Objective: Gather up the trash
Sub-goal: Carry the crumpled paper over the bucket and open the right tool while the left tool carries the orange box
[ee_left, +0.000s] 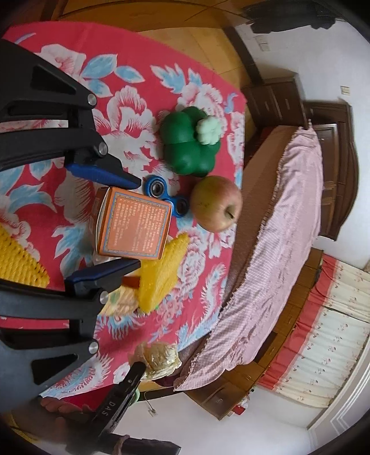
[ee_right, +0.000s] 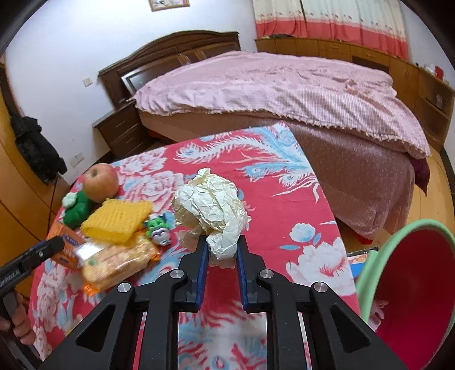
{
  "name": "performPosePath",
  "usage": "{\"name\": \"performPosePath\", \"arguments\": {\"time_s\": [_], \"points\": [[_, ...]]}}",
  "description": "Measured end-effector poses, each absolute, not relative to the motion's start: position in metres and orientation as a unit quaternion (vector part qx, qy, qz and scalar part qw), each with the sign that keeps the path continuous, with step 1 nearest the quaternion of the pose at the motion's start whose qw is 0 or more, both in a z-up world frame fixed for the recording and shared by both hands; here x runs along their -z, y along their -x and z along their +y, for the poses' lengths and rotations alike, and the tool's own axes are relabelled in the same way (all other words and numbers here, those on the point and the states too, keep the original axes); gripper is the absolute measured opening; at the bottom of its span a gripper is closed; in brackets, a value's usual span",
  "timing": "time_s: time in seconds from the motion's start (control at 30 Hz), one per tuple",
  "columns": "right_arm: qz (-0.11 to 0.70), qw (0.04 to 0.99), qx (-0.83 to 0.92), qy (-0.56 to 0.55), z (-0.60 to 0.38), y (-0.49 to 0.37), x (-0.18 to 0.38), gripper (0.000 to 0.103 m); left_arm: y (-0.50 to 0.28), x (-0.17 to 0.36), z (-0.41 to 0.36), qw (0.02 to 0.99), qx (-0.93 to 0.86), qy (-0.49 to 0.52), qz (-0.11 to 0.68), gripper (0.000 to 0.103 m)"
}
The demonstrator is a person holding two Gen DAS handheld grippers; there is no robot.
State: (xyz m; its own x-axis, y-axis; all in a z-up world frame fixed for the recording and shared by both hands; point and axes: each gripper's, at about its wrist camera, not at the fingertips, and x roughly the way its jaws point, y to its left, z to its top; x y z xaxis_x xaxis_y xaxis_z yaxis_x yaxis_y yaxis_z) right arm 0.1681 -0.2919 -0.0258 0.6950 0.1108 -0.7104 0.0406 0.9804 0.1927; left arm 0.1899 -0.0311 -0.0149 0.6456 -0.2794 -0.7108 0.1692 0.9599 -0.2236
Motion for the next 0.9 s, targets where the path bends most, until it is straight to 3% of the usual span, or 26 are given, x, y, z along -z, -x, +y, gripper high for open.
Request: {"name": "performPosePath", "arguments": {"time_s": [0.9], "points": [[0.299,0.946,0.006,-0.123,-0.311,-0.024,-0.042,0.018,-0.097,-0.047,-0.09,0.91,0.218,0.038,0.351,0.05]]}}
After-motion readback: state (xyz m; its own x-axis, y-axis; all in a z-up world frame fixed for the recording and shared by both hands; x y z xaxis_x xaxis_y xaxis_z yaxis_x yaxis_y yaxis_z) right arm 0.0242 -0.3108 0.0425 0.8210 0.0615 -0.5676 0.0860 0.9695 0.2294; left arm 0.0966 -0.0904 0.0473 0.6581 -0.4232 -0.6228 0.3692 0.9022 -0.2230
